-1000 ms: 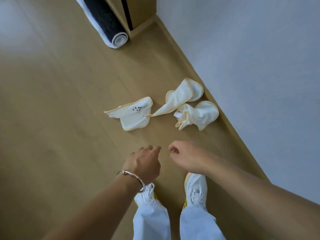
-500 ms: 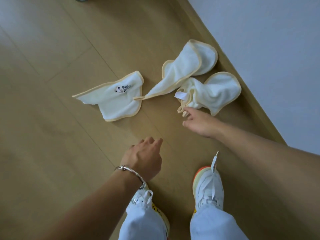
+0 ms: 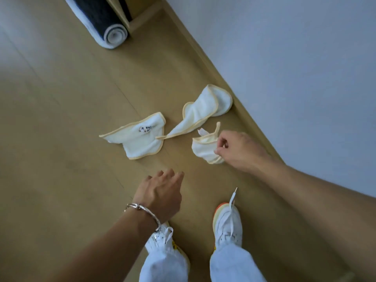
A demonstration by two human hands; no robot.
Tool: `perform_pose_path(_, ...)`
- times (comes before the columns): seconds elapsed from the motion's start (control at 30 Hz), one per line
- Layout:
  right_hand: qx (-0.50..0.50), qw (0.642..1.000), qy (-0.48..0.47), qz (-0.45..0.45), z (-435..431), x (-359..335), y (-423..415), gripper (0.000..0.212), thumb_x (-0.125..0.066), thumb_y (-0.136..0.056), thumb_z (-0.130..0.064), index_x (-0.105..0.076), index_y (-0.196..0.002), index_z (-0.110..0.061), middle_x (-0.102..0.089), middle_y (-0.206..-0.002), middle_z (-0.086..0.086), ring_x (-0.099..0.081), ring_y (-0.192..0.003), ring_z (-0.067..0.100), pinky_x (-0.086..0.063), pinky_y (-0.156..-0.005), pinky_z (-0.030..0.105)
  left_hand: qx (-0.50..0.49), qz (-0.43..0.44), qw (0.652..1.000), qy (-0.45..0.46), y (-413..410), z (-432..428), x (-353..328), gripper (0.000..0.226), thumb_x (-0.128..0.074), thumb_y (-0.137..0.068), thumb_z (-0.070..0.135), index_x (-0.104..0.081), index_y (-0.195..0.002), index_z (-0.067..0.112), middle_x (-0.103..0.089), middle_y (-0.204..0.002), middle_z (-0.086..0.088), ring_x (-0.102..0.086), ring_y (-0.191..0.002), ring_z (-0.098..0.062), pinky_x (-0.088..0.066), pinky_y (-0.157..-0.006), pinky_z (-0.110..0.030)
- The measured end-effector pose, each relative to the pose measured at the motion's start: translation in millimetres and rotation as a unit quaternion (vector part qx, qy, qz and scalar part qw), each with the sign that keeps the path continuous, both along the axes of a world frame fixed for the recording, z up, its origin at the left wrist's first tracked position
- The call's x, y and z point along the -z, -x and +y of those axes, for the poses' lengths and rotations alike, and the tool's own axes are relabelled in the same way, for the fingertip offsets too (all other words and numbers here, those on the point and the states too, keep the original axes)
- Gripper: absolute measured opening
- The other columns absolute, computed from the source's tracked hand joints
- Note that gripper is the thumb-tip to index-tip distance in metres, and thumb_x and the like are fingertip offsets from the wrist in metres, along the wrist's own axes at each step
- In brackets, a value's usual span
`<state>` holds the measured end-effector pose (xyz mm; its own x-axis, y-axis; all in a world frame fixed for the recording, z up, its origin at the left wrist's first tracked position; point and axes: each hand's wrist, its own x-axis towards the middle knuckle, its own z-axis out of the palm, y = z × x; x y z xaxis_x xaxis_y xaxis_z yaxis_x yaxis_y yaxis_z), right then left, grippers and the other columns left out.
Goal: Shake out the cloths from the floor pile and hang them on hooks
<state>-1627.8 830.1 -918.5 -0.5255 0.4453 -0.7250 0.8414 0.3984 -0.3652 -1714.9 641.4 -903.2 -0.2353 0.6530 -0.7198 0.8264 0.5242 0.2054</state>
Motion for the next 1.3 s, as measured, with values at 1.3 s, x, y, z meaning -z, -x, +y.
perform_pose_path(1.3, 0.114, 0.95, -0.192, 0.218, -27, -820, -82, 0.032, -0.053, -0.088, -0.054, -0.054, -0.096, -0.023, -0.064, -0.098, -0.003, -0.065, -0.088, 0.016, -0.046, -0.07, 0.03, -0.209, -0.414, 0.813, -0.352, -10, 87, -773, 0.028, -0.05, -0.066, 0.025, -0.059, -0.08, 0.002, -0.052, -0.074, -0.013, -0.048, -0.067, -0.021, -0.037, -0.065, -0.034)
